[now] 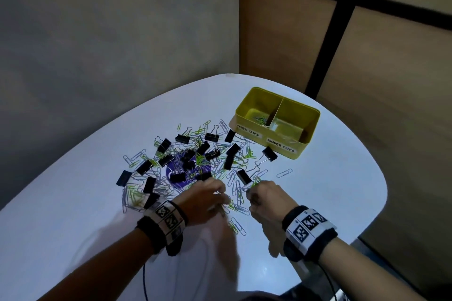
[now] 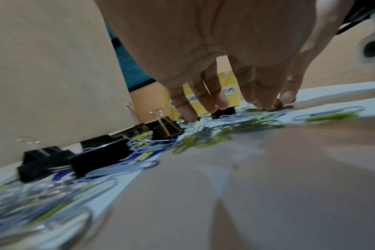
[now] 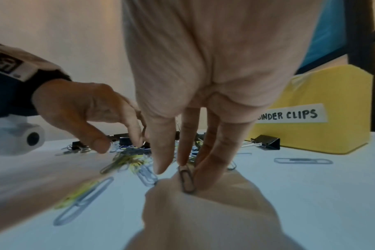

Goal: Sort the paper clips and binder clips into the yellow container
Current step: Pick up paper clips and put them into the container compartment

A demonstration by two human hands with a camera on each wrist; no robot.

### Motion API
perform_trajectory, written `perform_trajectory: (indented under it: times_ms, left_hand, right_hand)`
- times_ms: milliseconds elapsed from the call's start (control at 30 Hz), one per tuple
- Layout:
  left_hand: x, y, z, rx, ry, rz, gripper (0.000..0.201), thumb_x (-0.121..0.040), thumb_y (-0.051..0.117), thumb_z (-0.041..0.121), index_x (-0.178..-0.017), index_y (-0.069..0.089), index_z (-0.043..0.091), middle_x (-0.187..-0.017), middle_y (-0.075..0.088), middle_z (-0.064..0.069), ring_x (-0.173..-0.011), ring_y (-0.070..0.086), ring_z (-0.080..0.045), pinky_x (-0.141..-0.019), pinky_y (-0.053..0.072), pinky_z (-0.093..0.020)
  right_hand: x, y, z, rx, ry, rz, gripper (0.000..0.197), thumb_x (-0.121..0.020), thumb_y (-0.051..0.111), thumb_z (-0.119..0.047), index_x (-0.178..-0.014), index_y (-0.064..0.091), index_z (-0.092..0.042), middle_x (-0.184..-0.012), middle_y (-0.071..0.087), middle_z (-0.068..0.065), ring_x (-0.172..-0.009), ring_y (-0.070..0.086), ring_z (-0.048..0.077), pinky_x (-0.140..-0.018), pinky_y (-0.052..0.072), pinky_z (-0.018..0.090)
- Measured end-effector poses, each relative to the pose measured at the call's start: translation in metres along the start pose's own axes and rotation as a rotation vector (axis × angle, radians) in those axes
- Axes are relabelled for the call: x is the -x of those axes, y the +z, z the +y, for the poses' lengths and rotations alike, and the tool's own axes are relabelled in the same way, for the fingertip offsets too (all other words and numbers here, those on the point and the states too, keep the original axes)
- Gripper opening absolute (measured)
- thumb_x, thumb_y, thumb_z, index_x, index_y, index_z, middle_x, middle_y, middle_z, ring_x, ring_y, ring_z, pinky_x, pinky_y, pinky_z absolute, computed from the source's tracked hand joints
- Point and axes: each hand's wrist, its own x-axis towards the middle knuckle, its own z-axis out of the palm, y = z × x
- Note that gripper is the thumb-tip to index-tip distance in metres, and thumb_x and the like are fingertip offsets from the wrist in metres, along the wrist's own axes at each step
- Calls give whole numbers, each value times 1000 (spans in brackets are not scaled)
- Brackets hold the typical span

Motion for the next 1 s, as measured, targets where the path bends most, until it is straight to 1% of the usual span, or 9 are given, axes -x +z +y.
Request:
perform_trajectory:
  times_ms: [100,167,233,400,500,600,700,833,1000]
  left_hand:
    - [3,15,22,-37,190,-12,32,-83,52,44,-111,59,30,-115,58,-4,-102,56,-21,-82,47,-30]
    - [2,25,34,-147,285,-126,40,-82,44,50,-115,55,32,-121,58,-3,-105,57,-21,-80,47,-29]
    - [-1,26,36,-215,291,-162,35,-81,44,47,-112,56,34,-118,59,0,-100,59,-19,-75,48,-28]
    - [5,19,15,-316,150,-62,14,-79,46,31,-84,59,32,-90,60,9,-80,60,-11,-62,46,-23]
    - [13,7,2,-166,-33,-14,16,-81,44,33,-94,53,32,-99,56,3,-89,54,-16,-69,45,-30]
    - [19,6,-4,-157,-162,-2,37,-77,53,32,-113,52,25,-116,56,-5,-103,53,-23,-76,48,-35]
    - [16,11,-3,-167,-229,-7,51,-71,68,34,-117,53,16,-113,61,-11,-98,59,-29,-71,53,-40]
    - [7,18,1,-176,-208,90,37,-54,79,7,-88,66,11,-78,64,-7,-66,60,-25,-55,49,-30]
    - [5,12,2,-93,-217,102,31,-52,77,-6,-77,65,8,-68,64,-6,-58,59,-22,-51,46,-23]
  right_hand:
    - [2,5,-1,-11,-32,-16,12,-78,69,-21,-79,63,-11,-89,59,6,-79,57,23,-64,42,29]
    - [2,8,-1,-21,-49,-32,12,-77,70,-20,-76,61,-13,-87,59,6,-77,54,21,-64,39,29]
    - [3,9,-2,-20,-66,-28,12,-76,70,-20,-81,62,-12,-93,61,7,-83,57,23,-68,45,32]
    - [9,15,-7,-25,-93,-54,29,-70,72,-27,-75,46,-16,-87,48,2,-85,53,27,-71,45,35]
    - [7,20,-17,-11,-141,-48,29,-69,72,-27,-80,49,-13,-88,45,0,-85,49,24,-71,42,33]
    - [2,26,-29,-13,-126,-30,45,-70,77,-38,-98,57,-10,-99,51,4,-91,51,23,-79,45,33]
    - [-3,31,-45,-10,-52,34,44,-69,79,-44,-89,55,-13,-103,51,6,-93,54,25,-79,45,33]
    - [-10,31,-58,11,-45,113,26,-77,75,-30,-87,60,-11,-103,58,10,-94,58,28,-76,43,31]
    - [-14,29,-60,-20,-47,163,14,-80,59,-4,-74,52,-14,-80,59,9,-77,58,30,-61,39,31]
